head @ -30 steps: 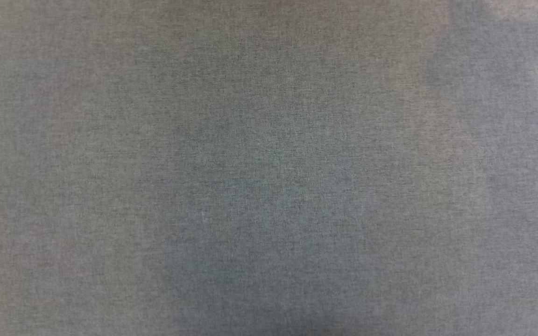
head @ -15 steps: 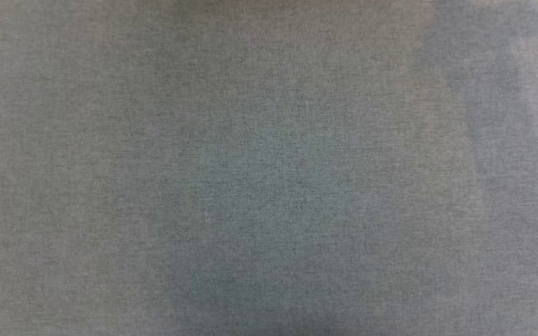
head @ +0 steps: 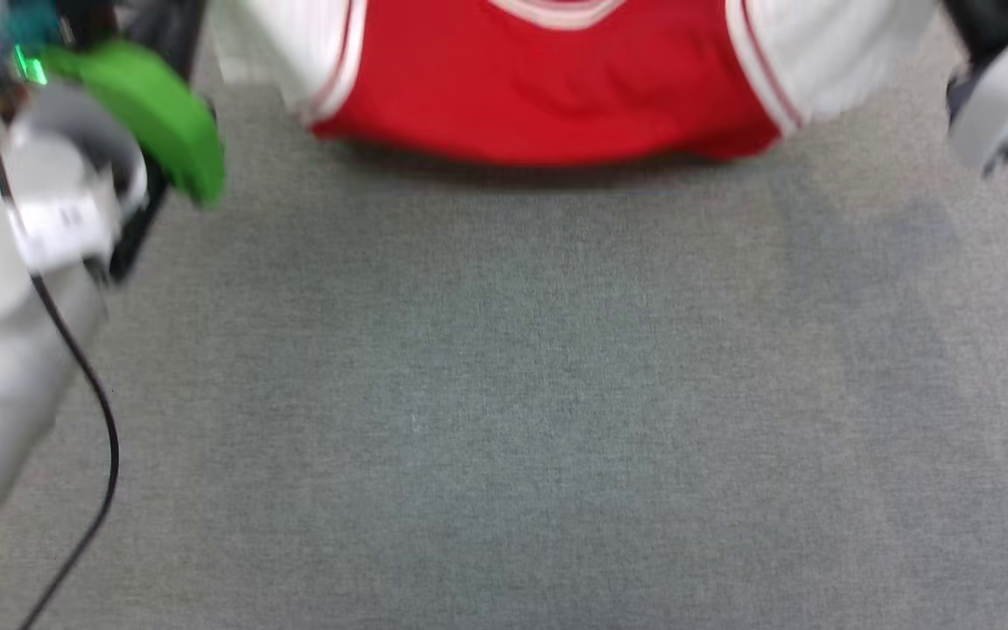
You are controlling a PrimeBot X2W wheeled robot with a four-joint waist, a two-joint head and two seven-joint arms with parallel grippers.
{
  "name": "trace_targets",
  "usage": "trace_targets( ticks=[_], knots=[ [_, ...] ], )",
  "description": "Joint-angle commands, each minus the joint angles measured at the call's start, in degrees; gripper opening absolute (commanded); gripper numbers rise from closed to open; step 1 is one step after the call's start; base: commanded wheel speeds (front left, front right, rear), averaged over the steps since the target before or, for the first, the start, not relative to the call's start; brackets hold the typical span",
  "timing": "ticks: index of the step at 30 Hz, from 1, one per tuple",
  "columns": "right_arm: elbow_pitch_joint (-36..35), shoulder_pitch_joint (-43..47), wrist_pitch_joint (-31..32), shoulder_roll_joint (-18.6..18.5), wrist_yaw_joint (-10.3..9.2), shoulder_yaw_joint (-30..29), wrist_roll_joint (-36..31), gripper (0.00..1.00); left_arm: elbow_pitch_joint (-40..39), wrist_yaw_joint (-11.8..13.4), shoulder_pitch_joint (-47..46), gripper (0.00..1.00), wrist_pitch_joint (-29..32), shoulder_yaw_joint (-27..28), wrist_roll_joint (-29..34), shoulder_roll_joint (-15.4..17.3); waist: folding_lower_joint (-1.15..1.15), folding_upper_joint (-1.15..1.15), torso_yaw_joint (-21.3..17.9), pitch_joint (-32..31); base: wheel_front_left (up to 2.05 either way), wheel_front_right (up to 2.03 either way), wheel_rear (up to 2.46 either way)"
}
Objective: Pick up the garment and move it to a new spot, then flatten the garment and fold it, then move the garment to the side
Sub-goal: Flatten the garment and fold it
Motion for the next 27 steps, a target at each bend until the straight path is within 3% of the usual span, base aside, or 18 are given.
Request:
trace_targets(
  ticks=[1, 17, 27],
  knots=[
    [-0.9, 3.2, -0.8, -0.6, -0.04, 0.8, 0.8, 0.0, -1.5, 1.3, 4.1, 0.0, -0.7, 0.4, -1.6, 1.0, 0.0, 0.0, 1.2, -4.6, 0.0, 0.0, 0.0],
    [-8.1, 34.5, -2.8, -8.4, -0.04, 2.9, 3.6, 0.0, -23.3, 15.0, 44.4, 0.0, -2.2, 1.9, -10.6, 8.7, 0.0, 0.0, 1.3, -12.6, 0.0, 0.0, 0.0],
    [-8.4, 51.2, -3.3, -10.0, -0.04, -3.9, 5.2, 0.0, -24.1, 17.2, 56.8, 0.0, -2.3, 5.2, -11.1, 8.1, 0.0, 0.0, 1.6, -14.9, 0.0, 0.0, 0.0]
  ],
)
